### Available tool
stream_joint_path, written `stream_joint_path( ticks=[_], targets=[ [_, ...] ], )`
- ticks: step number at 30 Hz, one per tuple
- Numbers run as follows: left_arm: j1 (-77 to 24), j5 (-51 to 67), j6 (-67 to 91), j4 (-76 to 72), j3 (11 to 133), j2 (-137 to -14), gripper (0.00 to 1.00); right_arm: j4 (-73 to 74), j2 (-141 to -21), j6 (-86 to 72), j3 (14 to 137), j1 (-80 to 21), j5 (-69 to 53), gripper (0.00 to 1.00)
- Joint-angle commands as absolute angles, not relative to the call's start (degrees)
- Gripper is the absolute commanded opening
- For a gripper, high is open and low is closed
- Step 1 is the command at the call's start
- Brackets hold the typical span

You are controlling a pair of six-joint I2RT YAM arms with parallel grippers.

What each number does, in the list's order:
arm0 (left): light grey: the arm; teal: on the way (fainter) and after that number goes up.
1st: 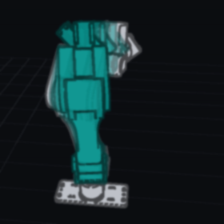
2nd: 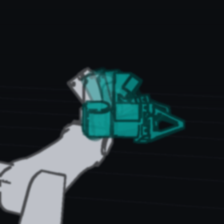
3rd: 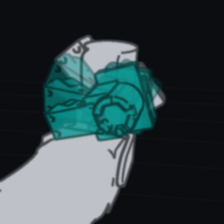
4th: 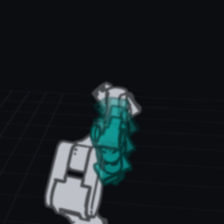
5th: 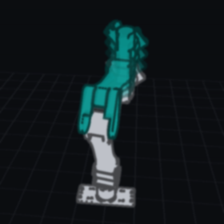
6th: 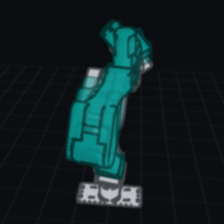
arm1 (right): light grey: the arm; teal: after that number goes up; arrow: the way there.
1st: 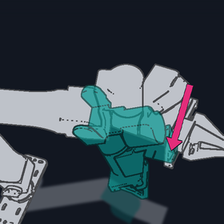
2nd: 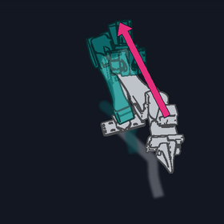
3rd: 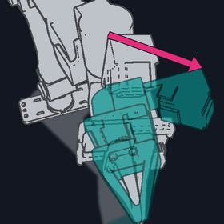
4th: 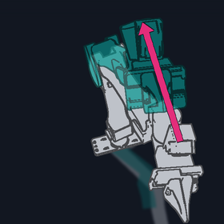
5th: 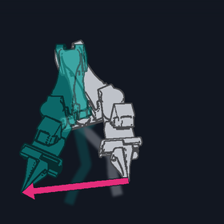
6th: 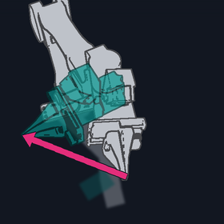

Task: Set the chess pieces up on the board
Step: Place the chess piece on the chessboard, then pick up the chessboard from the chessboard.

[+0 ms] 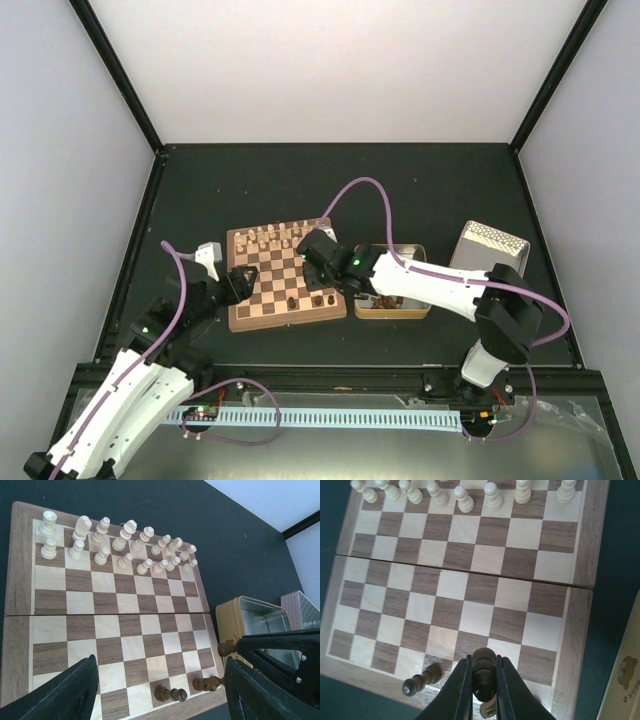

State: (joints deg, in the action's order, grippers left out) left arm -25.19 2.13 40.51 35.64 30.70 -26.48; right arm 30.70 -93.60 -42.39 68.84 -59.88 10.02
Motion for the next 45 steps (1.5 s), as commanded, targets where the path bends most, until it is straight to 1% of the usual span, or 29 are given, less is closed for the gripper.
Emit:
stream_joint_path(
  ticks=[1,9,17,21,24,25,26,27,30,34,40,42,45],
  targets=[
    [-24.75,0.67,39.81,37.12,31.99,-25.52,0.70,36.56,-96.21,-40.70,73.25,-61.87,18.94,0.08],
    [-24.83,-0.18,39.67,37.69,32.60,-25.27,0.71,41.03,-103.24,-40.51,79.77,-63.64,19.24,0.11],
    [-24.74,-0.46,39.55,38.21,33.05,-25.73,0.70,39.81,-108.81,-40.09,81.79,-64.85,15.91,0.12],
    [-24.79,1.83,38.15,36.83,32.94,-26.34,0.71,39.99,-109.94,-39.89,81.74,-64.82,14.98,0.16],
    [-24.84,5.59,36.13,35.03,33.48,-27.92,0.71,40.23,-109.56,-40.22,81.76,-64.86,14.56,0.22],
    [-24.83,6.26,35.73,34.91,33.99,-28.66,0.72,40.06,-109.08,-40.46,81.63,-64.86,14.58,0.25],
    [-24.87,7.89,34.43,34.98,35.33,-31.15,0.72,38.95,-107.07,-41.31,80.80,-64.67,14.74,0.31],
    [-24.87,8.97,34.00,34.89,35.78,-32.48,0.72,38.47,-106.04,-41.84,80.11,-64.57,15.00,0.32],
    [-24.87,12.02,33.38,34.56,36.98,-35.90,0.72,36.69,-101.92,-44.07,77.21,-63.58,16.01,0.33],
    [-25.74,16.98,32.58,33.29,38.47,-42.12,0.71,31.31,-93.72,-47.70,69.34,-60.87,16.65,0.33],
    [-32.87,17.06,31.40,32.53,43.55,-53.32,0.67,27.96,-83.14,-52.09,59.43,-57.07,18.62,0.33],
    [-34.99,16.38,31.45,32.87,45.27,-57.94,0.64,27.07,-80.35,-53.24,56.22,-56.33,19.20,0.33],
    [-37.23,14.42,31.74,34.67,48.30,-64.31,0.56,26.19,-77.04,-54.56,52.39,-55.10,19.73,0.33]
  ],
)
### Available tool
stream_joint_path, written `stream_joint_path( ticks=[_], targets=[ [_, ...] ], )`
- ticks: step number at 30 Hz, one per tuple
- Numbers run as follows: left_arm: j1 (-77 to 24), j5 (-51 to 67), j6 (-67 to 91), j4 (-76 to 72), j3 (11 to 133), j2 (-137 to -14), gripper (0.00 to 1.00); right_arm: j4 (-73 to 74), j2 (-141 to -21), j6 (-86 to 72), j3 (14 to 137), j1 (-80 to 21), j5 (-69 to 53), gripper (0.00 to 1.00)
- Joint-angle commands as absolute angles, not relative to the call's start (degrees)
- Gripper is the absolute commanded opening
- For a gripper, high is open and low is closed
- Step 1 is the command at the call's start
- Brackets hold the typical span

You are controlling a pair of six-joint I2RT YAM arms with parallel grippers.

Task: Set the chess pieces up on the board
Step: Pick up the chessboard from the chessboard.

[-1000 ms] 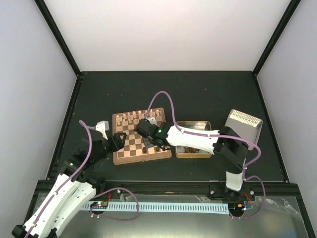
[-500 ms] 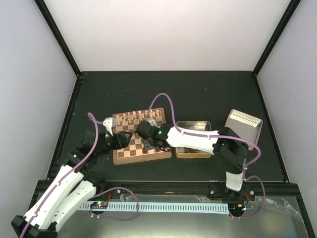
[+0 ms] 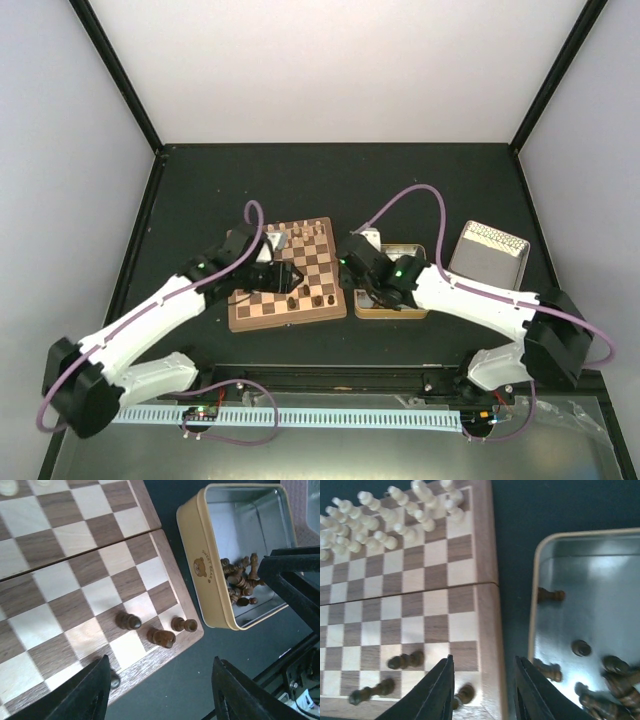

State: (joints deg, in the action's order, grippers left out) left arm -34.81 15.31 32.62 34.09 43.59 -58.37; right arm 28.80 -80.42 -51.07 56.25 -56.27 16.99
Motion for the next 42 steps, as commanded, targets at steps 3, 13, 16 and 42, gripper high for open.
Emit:
stream_joint_path(
  ticks=[3,13,16,42],
  targets=[
    [-39.00,13.25,31.81,36.64,51.47,-70.29,0.48,25.57,-74.55,-54.93,49.16,-53.69,19.80,0.33],
    [-41.75,7.70,32.69,41.88,58.18,-81.97,0.44,24.37,-70.81,-54.36,45.00,-51.14,19.28,0.32],
    [-42.15,7.32,32.71,42.52,58.75,-83.88,0.43,23.96,-70.62,-54.29,44.59,-50.96,19.16,0.32],
    [-42.72,4.38,30.72,45.03,61.61,-89.41,0.03,24.25,-68.71,-53.84,43.73,-50.79,19.56,0.31]
  ],
)
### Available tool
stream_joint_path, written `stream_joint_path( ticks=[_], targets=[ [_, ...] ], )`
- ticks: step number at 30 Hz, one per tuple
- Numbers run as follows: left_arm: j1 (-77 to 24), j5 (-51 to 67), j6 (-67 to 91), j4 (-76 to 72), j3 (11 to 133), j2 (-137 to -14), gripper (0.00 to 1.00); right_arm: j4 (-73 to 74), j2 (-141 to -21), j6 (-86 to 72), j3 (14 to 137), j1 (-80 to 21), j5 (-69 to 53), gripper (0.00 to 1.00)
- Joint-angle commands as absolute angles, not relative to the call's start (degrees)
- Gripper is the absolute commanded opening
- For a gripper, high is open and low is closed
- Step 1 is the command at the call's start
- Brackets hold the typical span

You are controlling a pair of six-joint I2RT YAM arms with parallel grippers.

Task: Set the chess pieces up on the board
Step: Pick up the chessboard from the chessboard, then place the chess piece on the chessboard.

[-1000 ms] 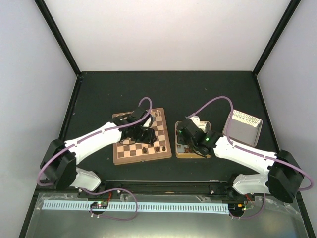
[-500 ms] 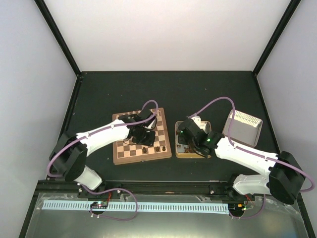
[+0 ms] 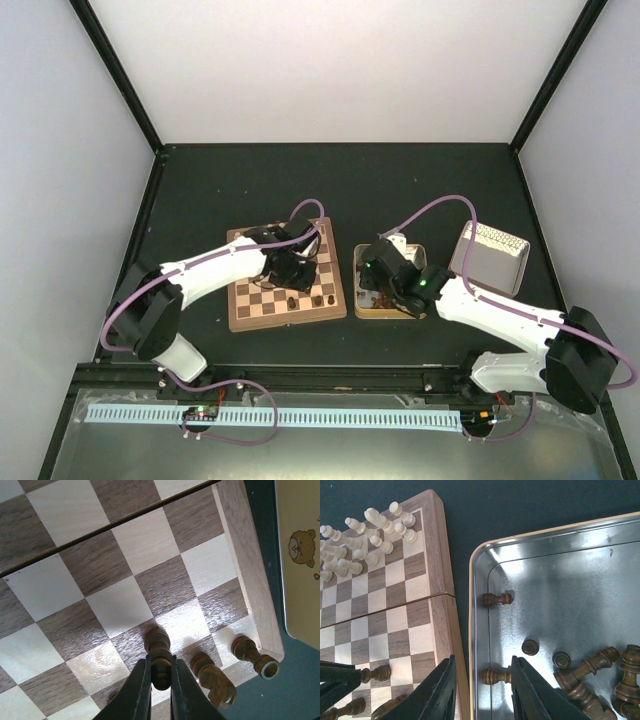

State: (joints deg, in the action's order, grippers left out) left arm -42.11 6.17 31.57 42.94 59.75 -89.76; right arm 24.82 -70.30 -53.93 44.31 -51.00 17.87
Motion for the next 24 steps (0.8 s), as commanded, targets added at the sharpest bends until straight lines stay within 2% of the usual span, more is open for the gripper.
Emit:
stream_joint_path(
  ticks=[1,8,17,24],
  targets=[
    [-42.79,4.11,30.57,45.53,61.69,-88.94,0.02,24.26,-68.65,-53.81,43.68,-50.80,19.58,0.31],
    [-43.51,0.54,30.69,50.30,62.79,-83.72,0.02,23.75,-67.91,-54.05,43.21,-50.72,19.05,0.30],
    [-42.98,-9.75,30.65,56.85,65.23,-79.45,0.02,23.78,-66.68,-54.18,42.63,-50.80,18.64,0.29],
    [-40.30,-11.75,30.36,58.42,63.73,-76.74,0.02,23.82,-66.65,-54.00,42.71,-50.75,18.38,0.29]
  ],
)
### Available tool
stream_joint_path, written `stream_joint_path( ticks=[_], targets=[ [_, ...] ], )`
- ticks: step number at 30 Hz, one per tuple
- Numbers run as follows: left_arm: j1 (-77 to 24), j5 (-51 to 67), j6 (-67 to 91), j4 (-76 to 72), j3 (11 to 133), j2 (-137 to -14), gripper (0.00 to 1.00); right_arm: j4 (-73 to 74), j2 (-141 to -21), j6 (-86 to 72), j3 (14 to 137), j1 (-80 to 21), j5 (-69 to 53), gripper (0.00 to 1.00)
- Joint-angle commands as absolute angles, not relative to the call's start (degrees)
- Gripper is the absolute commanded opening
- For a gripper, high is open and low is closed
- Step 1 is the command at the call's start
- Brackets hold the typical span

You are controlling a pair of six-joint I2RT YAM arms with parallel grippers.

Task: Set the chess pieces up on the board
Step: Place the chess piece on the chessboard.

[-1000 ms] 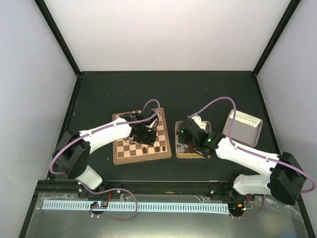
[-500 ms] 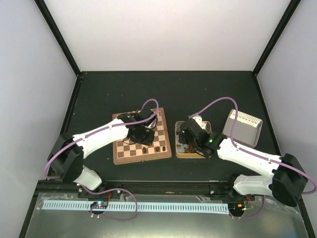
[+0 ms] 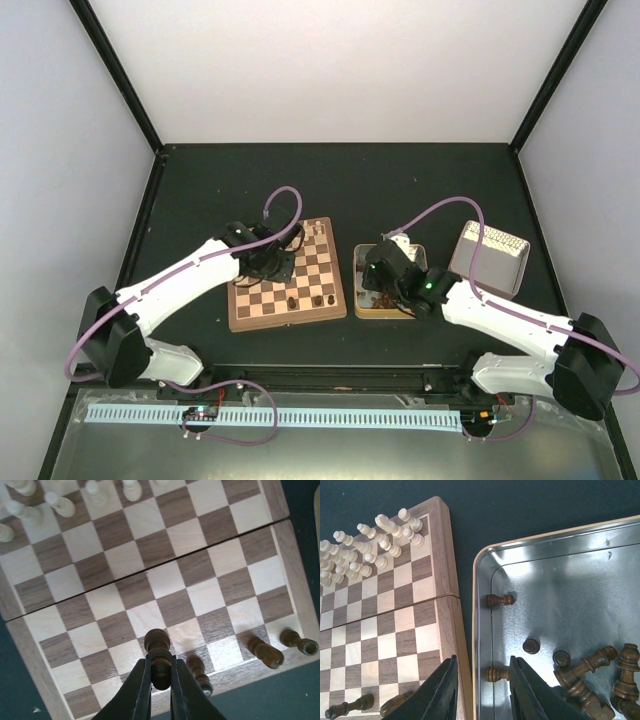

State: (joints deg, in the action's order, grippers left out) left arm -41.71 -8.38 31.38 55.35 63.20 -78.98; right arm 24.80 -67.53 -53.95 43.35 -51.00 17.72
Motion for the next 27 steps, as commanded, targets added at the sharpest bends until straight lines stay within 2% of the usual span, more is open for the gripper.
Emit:
stream_joint_path(
  ticks=[1,17,27],
  targets=[
    [-39.96,-11.71,30.18,58.40,63.41,-76.30,0.02,23.75,-66.67,-54.05,42.67,-50.78,18.34,0.29],
    [-38.11,-2.78,30.45,53.72,53.63,-72.13,0.02,22.80,-67.95,-52.88,42.63,-50.79,16.84,0.29],
    [-38.81,2.41,28.46,49.83,57.64,-72.74,0.01,22.24,-68.21,-53.03,42.62,-50.80,15.89,0.29]
  ],
)
